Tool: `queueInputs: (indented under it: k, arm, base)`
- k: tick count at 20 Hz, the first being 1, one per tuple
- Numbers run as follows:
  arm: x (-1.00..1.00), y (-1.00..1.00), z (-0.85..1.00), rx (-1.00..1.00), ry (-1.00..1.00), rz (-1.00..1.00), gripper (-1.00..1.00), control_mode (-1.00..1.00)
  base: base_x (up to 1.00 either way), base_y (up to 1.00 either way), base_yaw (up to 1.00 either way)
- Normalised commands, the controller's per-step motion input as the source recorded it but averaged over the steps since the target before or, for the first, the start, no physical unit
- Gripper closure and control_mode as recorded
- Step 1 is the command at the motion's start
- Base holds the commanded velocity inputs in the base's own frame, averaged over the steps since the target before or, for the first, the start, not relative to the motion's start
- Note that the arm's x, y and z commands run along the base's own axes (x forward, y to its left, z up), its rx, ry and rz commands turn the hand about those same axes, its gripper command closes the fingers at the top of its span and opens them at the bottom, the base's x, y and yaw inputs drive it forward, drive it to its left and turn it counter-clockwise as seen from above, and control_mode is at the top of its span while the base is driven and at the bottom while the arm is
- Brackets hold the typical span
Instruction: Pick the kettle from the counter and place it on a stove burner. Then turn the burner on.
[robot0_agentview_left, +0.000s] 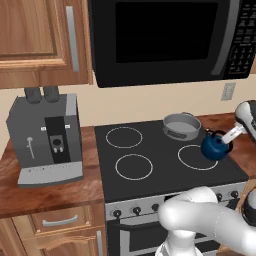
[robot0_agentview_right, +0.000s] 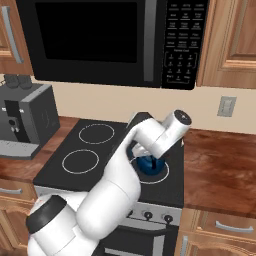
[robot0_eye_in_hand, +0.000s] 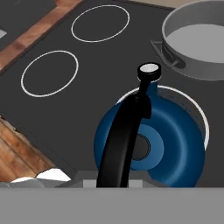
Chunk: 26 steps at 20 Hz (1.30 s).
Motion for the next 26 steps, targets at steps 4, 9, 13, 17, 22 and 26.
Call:
queueInputs:
  k: [4, 9, 13, 17, 22, 26]
  arm:
    - [0.14, 0.34, 0.00, -0.13, 0.18, -0.07, 1.00, -1.00]
    - [0.14, 0.22, 0.00, -0.08, 0.13, -0.01, 1.00, -1.00]
    - [0.00, 0.00, 0.00, 0.00, 0.00, 0.00, 1.00, -1.00]
    - [0.01, 0.00, -0.02, -0.01, 0.00, 0.00, 1.00, -1.00]
    - [0.21, 0.00, 0.00, 0.00, 0.00, 0.00, 1.00, -1.00]
    - [0.33, 0.00, 0.00, 0.03, 0.00, 0.00, 1.00, -1.00]
  base:
    - [0.00, 0.00, 0.00]
    - [0.00, 0.00, 0.00]
    - [0.00, 0.00, 0.00]
    - [0.00, 0.00, 0.00]
    - [0.00, 0.00, 0.00]
    - [0.00, 0.00, 0.00]
